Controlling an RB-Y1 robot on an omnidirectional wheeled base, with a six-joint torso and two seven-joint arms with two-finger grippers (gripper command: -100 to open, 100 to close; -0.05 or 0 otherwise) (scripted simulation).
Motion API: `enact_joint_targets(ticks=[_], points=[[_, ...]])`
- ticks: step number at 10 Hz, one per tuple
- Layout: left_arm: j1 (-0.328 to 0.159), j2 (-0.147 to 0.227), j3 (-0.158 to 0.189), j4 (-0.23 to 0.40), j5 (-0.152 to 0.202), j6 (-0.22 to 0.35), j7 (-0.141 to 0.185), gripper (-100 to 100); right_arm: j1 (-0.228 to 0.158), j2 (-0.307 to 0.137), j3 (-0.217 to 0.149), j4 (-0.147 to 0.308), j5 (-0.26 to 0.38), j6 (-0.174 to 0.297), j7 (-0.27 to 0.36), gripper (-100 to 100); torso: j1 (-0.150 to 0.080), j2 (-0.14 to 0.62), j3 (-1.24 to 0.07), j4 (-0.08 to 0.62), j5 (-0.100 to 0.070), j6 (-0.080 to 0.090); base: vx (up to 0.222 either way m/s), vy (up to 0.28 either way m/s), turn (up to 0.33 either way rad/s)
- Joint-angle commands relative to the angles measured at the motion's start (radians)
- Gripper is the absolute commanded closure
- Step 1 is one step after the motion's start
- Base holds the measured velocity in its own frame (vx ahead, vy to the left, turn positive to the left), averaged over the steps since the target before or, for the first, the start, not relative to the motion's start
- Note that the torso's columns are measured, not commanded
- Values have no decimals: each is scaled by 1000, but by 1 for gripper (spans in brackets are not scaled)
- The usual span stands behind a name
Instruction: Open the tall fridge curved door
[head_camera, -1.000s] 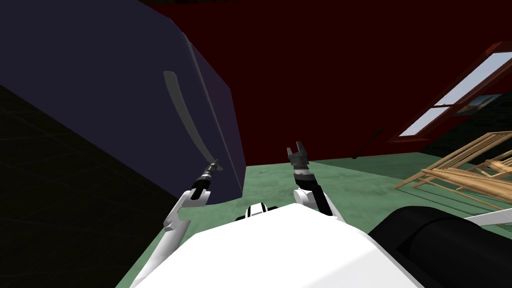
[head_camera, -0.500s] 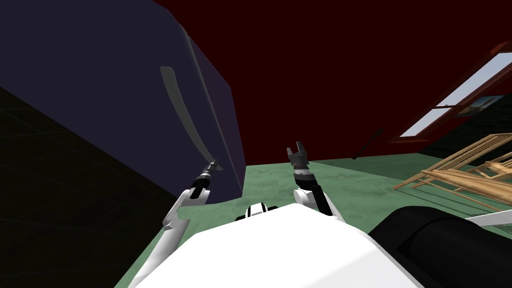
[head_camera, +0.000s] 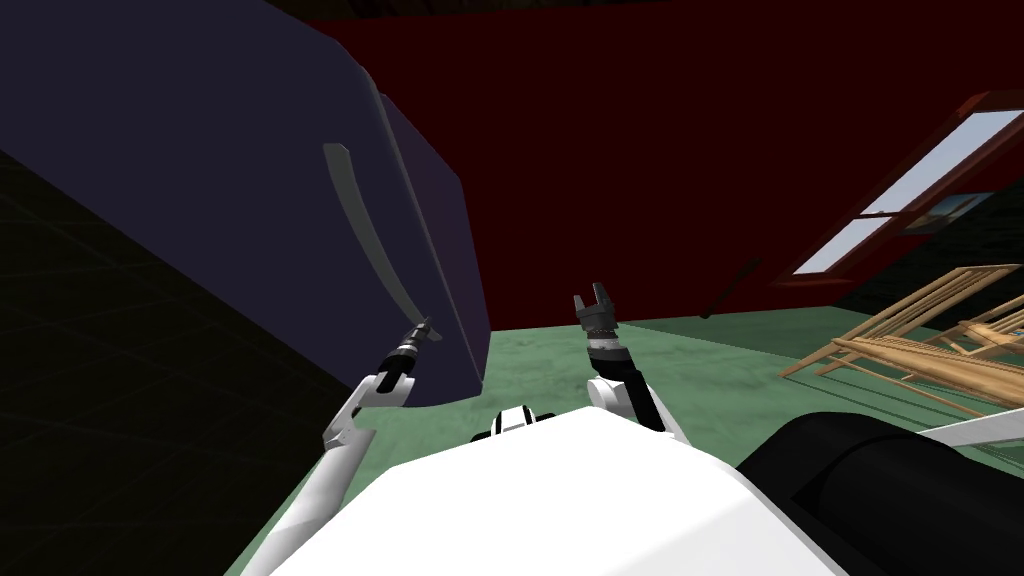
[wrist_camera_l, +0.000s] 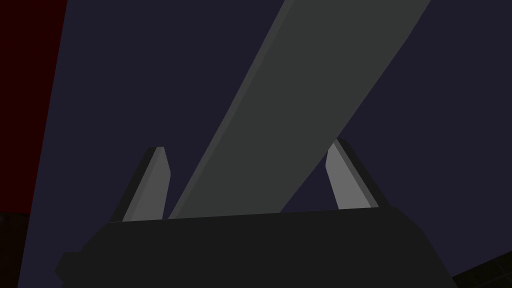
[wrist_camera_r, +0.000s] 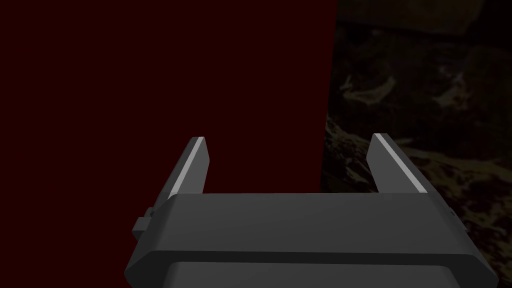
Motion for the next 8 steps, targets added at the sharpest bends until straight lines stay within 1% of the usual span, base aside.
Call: enact_joint_targets(ticks=[1, 2, 3, 4, 5, 6, 7, 8], points=[[-32, 21, -2, 76, 8, -36, 22, 100, 0, 0, 0, 0, 0, 0, 0, 0, -1, 0, 0, 1, -1, 1, -36, -58, -5], [-59, 43, 3, 106, 13, -64, 38, 100, 0, 0, 0, 0, 0, 0, 0, 0, -1, 1, 0, 0, 0, 1, -47, -56, -9], [-59, 43, 3, 130, 13, -64, 38, 100, 0, 0, 0, 0, 0, 0, 0, 0, -1, 2, 1, 1, 0, 1, -49, -44, -5], [-85, 66, 9, 159, 18, -92, 54, 100, 0, 0, 0, 0, 0, 0, 0, 0, 0, 2, 1, 0, 0, 1, -52, -51, -6], [-85, 66, 9, 185, 18, -92, 54, 100, 0, 0, 0, 0, 0, 0, 0, 0, -1, 1, 1, 1, 0, 1, -42, -44, -11], [-111, 89, 14, 221, 23, -119, 70, 100, 0, 0, 0, 0, 0, 0, 0, 0, 0, 1, 0, -1, 1, 1, -59, -68, -10], [-111, 89, 14, 240, 23, -119, 70, 100, 0, 0, 0, 0, 0, 0, 0, 0, -1, 1, 0, 0, 0, 1, -47, -55, 0], [-138, 111, 20, 281, 28, -147, 87, 100, 0, 0, 0, 0, 0, 0, 0, 0, -1, 1, 0, 0, 1, 1, -58, -57, -19]])
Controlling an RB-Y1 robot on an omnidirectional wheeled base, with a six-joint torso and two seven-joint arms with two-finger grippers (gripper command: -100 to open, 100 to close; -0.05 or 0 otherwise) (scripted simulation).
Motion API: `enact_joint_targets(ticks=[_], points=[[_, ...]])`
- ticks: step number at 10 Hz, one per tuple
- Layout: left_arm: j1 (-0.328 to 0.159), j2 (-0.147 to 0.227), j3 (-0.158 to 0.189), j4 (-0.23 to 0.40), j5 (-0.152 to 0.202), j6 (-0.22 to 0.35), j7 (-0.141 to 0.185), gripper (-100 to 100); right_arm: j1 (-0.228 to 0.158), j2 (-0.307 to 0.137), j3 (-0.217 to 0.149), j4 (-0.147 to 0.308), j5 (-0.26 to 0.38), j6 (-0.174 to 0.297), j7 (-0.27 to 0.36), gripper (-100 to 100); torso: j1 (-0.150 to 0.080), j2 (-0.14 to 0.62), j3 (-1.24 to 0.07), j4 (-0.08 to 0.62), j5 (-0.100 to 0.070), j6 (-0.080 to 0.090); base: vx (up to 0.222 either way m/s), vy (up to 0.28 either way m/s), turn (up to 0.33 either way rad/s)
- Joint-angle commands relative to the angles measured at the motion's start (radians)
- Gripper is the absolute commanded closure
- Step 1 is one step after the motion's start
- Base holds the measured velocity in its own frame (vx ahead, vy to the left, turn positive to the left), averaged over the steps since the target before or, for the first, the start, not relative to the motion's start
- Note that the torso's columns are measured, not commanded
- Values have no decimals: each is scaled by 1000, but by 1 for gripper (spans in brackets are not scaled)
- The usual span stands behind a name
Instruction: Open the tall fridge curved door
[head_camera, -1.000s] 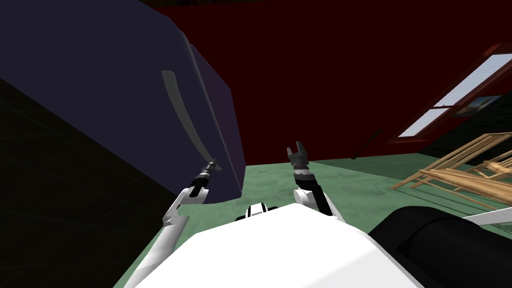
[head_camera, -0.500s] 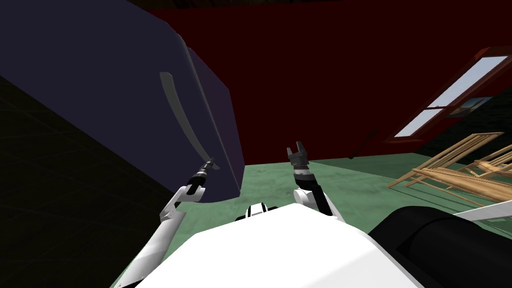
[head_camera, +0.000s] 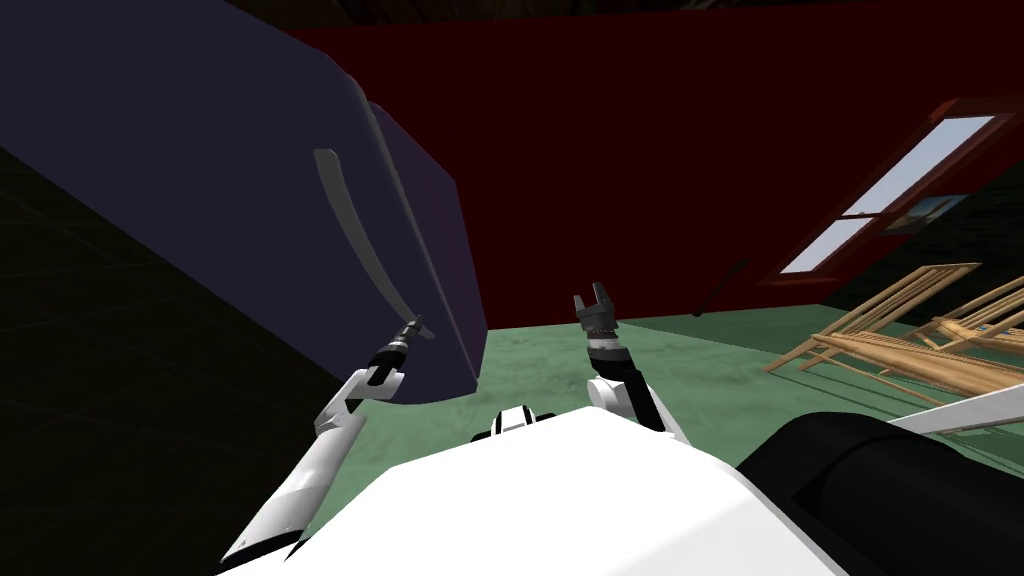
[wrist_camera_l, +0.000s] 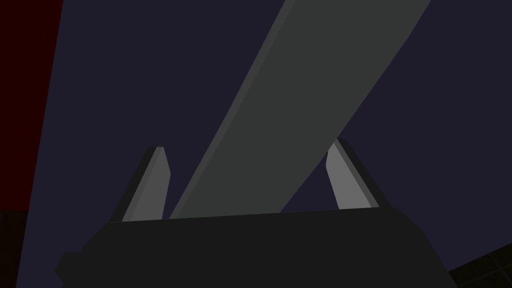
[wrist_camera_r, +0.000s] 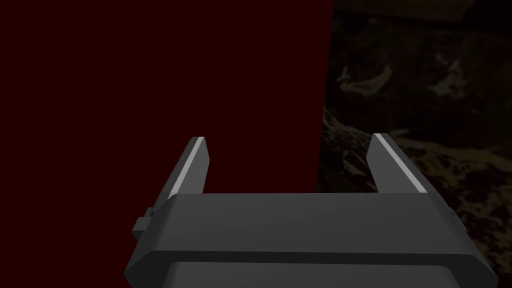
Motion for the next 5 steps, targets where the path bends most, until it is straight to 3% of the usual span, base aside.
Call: enact_joint_targets(ticks=[1, 2, 4, 5], points=[[-24, 17, -4, 63, 8, -31, 23, 100, 0, 0, 0, 0, 0, 0, 0, 0, 0, 0, 0, 1, 0, -1, -40, -42, -4], [-51, 40, 2, 105, 12, -59, 39, 100, 0, 0, 0, 0, 0, 0, 0, 0, 1, 0, 0, 1, 0, -1, -59, -55, -18], [-50, 42, 9, 110, 9, -54, 31, 100, 0, 0, 0, 0, 0, 0, 0, 0, 1, 1, 1, 2, 0, -1, -29, -23, 8], [-32, 80, 14, 146, 24, -104, 53, 100, 0, 0, 0, 0, 0, 0, 0, 0, 3, 0, 0, 3, -1, -3, -141, 81, -280]])
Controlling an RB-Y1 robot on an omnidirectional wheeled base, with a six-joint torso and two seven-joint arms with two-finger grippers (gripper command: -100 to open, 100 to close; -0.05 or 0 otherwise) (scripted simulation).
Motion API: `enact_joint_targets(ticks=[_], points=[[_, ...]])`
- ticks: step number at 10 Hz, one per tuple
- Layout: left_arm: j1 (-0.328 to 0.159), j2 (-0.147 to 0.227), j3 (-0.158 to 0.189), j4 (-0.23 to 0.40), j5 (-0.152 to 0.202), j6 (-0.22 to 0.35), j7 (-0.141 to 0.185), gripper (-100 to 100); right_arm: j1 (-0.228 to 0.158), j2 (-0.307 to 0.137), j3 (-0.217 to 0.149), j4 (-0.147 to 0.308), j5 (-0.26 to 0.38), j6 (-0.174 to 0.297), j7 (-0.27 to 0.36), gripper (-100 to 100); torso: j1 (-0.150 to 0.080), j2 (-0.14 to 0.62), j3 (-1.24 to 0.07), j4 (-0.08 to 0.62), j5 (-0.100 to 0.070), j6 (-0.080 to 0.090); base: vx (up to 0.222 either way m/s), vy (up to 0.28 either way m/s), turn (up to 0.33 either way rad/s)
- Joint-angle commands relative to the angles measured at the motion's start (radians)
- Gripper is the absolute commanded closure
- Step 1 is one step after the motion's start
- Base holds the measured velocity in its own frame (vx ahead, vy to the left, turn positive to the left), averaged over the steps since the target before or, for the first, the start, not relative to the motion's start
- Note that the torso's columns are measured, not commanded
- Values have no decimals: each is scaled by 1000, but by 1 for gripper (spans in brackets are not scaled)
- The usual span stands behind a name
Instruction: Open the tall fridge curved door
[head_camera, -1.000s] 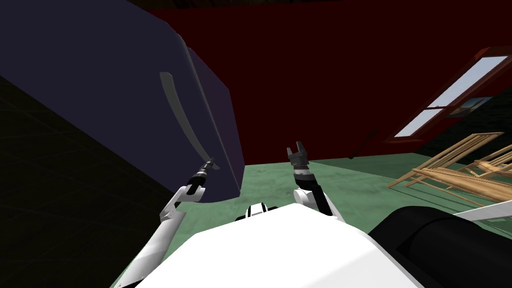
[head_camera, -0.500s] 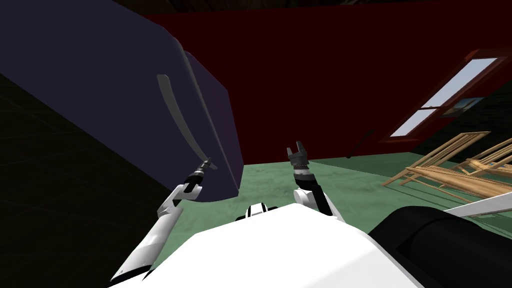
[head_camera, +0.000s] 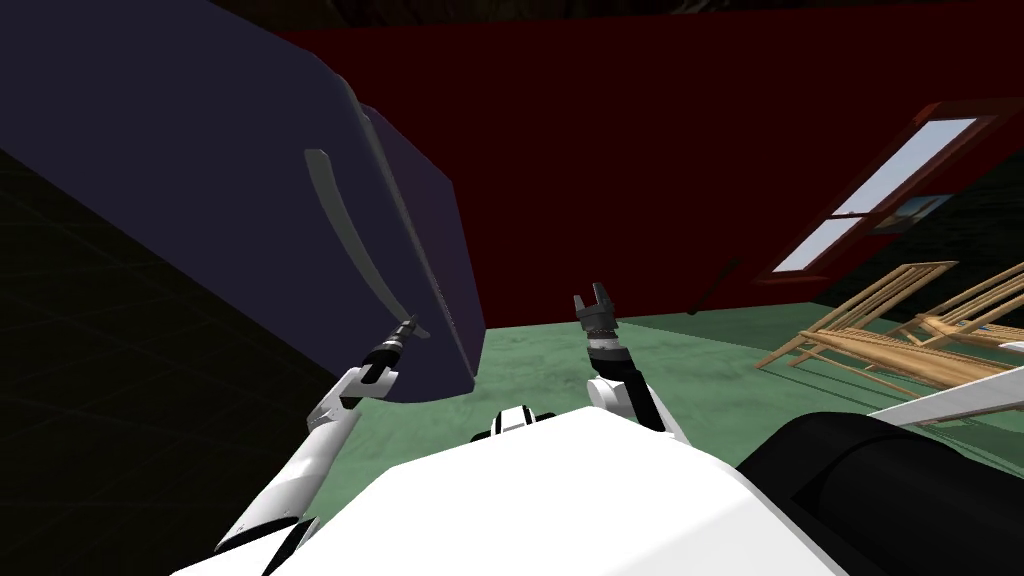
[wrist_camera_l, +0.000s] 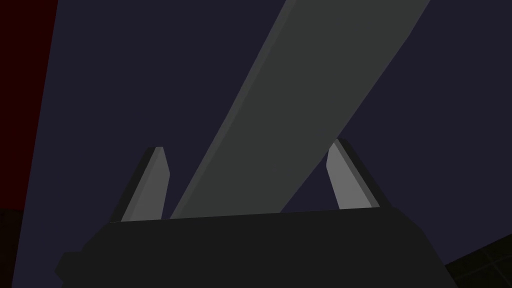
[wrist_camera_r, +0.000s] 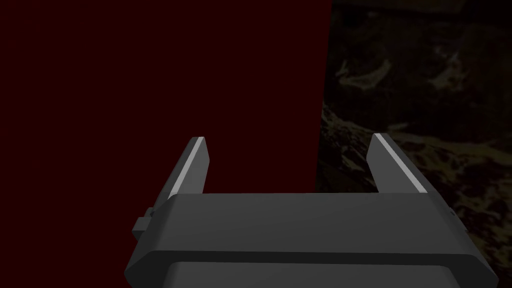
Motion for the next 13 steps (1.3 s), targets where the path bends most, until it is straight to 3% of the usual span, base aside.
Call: enact_joint_targets(ticks=[1, 2, 3, 4, 6, 7, 8, 9, 10, 11, 12, 13], points=[[37, 71, 9, 66, 30, -73, 43, 100, -1, 0, 0, 0, 0, 0, 0, 0, 6, 5, 3, 1, 2, -1, -214, 162, -449], [37, 71, 9, 66, 30, -98, 43, 100, -1, 0, 0, 0, 0, 0, 0, 0, 11, 7, 5, -1, 5, -2, -245, 127, -129], [56, 107, 13, 94, 45, -125, 65, 100, -1, 0, 0, 0, 0, 0, 0, 0, 10, 5, 4, 0, 5, -6, -278, 155, -208], [56, 107, 13, 99, 45, -147, 65, 100, -1, 0, 0, 0, 0, 0, 0, 0, 14, 1, 1, 0, 5, -7, -243, 100, -147], [93, 169, 22, 164, 74, -219, 108, 100, -1, 0, 0, 0, 0, 0, 0, 0, 12, -6, -4, -2, 4, -8, -265, 81, -291], [93, 178, 22, 164, 74, -244, 108, 100, -1, 0, 0, 0, 0, 0, 0, 0, 14, -4, -2, -3, 6, -6, -271, 67, -159], [111, 214, 26, 197, 89, -276, 130, 100, 0, 0, 0, 0, 0, 0, 0, 0, 11, -4, -2, -2, 5, -6, -282, 53, -258], [111, 214, 26, 197, 89, -293, 130, 100, -1, 0, 0, 0, 0, 0, 0, 0, 9, -3, -2, -2, 4, -5, -230, 82, -113], [130, 249, 30, 230, 104, -330, 151, 100, 0, 0, 0, 0, 0, 0, 0, 0, 9, -4, -2, -1, 3, -6, -224, 101, -246], [130, 249, 30, 230, 104, -342, 151, 100, 0, 0, 0, 0, 0, 0, 0, 0, 9, -4, -2, -1, 3, -4, -205, 89, -139], [148, 285, 34, 263, 119, -370, 173, 100, 0, 0, 0, 0, 0, 0, 0, 0, 10, -5, -2, -1, 3, -7, -221, 48, -252], [148, 285, 34, 263, 119, -391, 173, 100, 0, 0, 0, 0, 0, 0, 0, 0, 10, -3, -2, 0, 2, -7, -187, 52, -119]])
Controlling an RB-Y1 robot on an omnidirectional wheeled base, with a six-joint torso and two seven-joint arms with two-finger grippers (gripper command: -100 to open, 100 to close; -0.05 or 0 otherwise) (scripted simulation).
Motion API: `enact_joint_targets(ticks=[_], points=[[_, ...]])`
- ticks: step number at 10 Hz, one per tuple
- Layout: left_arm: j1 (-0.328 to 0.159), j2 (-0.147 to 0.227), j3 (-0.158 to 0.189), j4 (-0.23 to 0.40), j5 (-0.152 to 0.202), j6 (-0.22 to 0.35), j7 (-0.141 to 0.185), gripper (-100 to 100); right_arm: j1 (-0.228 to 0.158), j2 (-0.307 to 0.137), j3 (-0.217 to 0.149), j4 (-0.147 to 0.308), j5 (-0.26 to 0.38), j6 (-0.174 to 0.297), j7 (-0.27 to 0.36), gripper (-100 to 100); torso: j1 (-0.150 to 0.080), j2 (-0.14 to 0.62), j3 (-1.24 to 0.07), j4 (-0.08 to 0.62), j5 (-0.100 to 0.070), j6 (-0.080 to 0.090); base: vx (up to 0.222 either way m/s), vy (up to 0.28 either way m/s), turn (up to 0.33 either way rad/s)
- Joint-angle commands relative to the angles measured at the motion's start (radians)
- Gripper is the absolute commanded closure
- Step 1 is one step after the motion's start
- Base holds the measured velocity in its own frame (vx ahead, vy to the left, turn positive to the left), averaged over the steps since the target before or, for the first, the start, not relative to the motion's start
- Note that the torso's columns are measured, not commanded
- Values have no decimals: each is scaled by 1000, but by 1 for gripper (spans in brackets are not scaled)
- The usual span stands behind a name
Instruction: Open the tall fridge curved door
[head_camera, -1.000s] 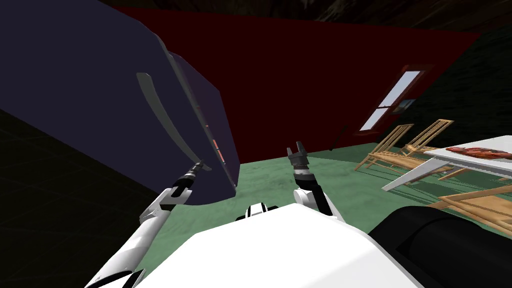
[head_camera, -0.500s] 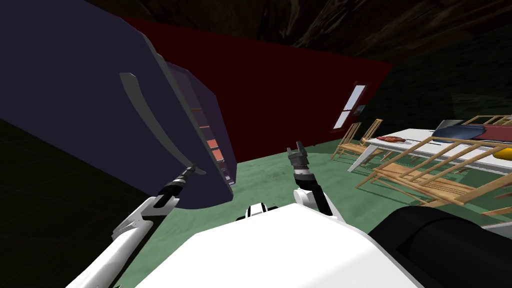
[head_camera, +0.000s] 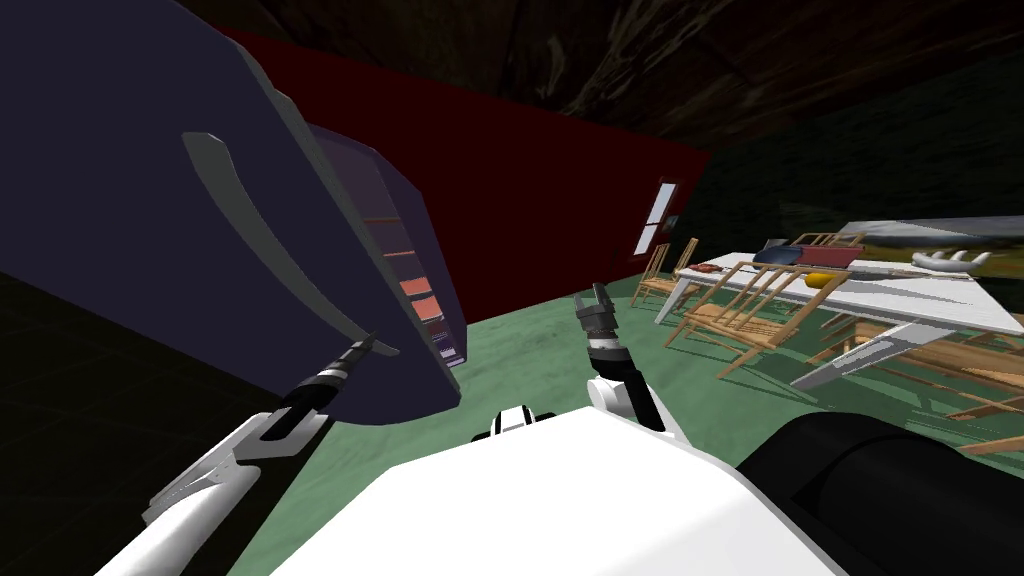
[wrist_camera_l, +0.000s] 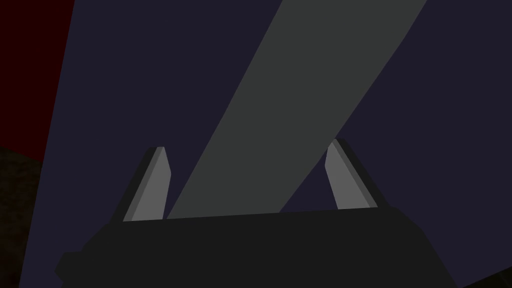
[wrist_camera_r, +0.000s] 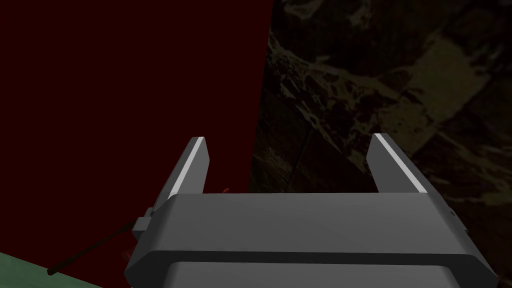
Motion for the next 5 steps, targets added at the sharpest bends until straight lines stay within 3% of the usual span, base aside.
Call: enact_joint_targets(ticks=[1, 2, 3, 4, 5], points=[[32, 54, 13, 57, 25, -74, 36, 100, 0, 0, 0, 0, 0, 0, 0, 0, -1, 0, 0, 1, 0, -1, -233, 61, -232], [32, 54, 13, 57, 25, -92, 36, 100, 0, 0, 0, 0, 0, 0, 0, 0, 0, 4, 2, 2, -1, -1, -201, 41, -127], [50, 90, 17, 90, 40, -127, 57, 100, 0, 0, 0, 0, 0, 0, 0, 0, -2, 3, 2, 2, -1, -1, -229, 35, -230], [50, 90, 17, 90, 40, -141, 57, 100, 0, 0, 0, 0, 0, 0, 0, 0, -5, 5, 3, 2, -1, 2, -194, 39, -126], [58, 85, 19, 71, 36, -120, 47, 100, 0, 0, 0, 0, 0, 0, 0, 0, -8, 3, 2, 2, -3, 2, -71, 20, -4]])
